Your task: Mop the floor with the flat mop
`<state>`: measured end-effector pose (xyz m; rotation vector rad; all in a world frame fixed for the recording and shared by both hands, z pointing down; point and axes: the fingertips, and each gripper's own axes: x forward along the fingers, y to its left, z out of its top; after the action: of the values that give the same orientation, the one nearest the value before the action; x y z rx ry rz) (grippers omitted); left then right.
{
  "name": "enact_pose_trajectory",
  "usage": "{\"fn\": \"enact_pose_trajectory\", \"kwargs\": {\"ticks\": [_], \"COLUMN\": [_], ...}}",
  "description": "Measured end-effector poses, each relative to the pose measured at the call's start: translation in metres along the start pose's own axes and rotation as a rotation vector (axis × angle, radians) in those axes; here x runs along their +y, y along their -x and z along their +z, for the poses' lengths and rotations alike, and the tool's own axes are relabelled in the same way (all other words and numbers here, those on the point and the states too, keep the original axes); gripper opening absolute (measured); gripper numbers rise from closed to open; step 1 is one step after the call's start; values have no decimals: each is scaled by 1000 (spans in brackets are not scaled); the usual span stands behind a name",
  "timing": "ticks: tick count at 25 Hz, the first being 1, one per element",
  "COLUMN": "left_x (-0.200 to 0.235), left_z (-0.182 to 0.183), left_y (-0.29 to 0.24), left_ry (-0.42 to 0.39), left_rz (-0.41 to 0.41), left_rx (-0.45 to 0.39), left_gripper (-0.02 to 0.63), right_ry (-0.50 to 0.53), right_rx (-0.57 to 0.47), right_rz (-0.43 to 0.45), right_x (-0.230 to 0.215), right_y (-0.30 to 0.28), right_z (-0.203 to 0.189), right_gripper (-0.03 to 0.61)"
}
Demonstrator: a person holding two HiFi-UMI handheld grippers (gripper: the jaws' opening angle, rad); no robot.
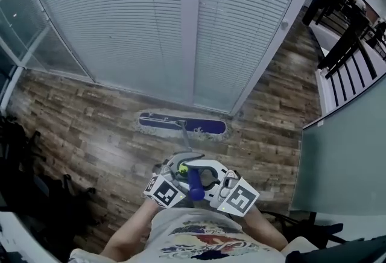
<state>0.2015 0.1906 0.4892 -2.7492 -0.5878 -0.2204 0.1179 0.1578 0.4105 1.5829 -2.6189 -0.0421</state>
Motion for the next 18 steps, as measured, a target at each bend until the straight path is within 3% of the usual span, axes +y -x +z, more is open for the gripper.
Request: {"fn": "enact_pose_trajectory", "kwargs": {"ticks": [2, 7, 8, 11, 12, 15, 18], "left_x": [-51, -157, -173, -216, -228, -259, -280], "left_z": [-6, 10, 17, 38, 41, 39, 31], "left_y": [2, 18, 21, 29, 31, 34, 36], "left_ry": [21, 70, 69, 66, 66, 62, 20], "left_rz": [-5, 5, 2, -6, -6, -15, -34], "left_rx": [42, 66, 69, 81, 91, 129, 161], "left_gripper": [81, 91, 91, 91, 91, 91, 88], "right_ry": [11, -13, -33, -141, -147, -93, -93], "right_rx": [102, 76, 39, -234, -231, 15, 25], "right_rz": [27, 32, 27, -33, -27, 63, 89], "right_x": [47, 144, 156, 183, 194, 233, 253], "right_y": [27, 80, 89, 110, 117, 136, 144], "right_z": [-29, -36, -26, 25, 24, -23, -37], "right_gripper": [153, 166, 166, 167, 167, 170, 176]}}
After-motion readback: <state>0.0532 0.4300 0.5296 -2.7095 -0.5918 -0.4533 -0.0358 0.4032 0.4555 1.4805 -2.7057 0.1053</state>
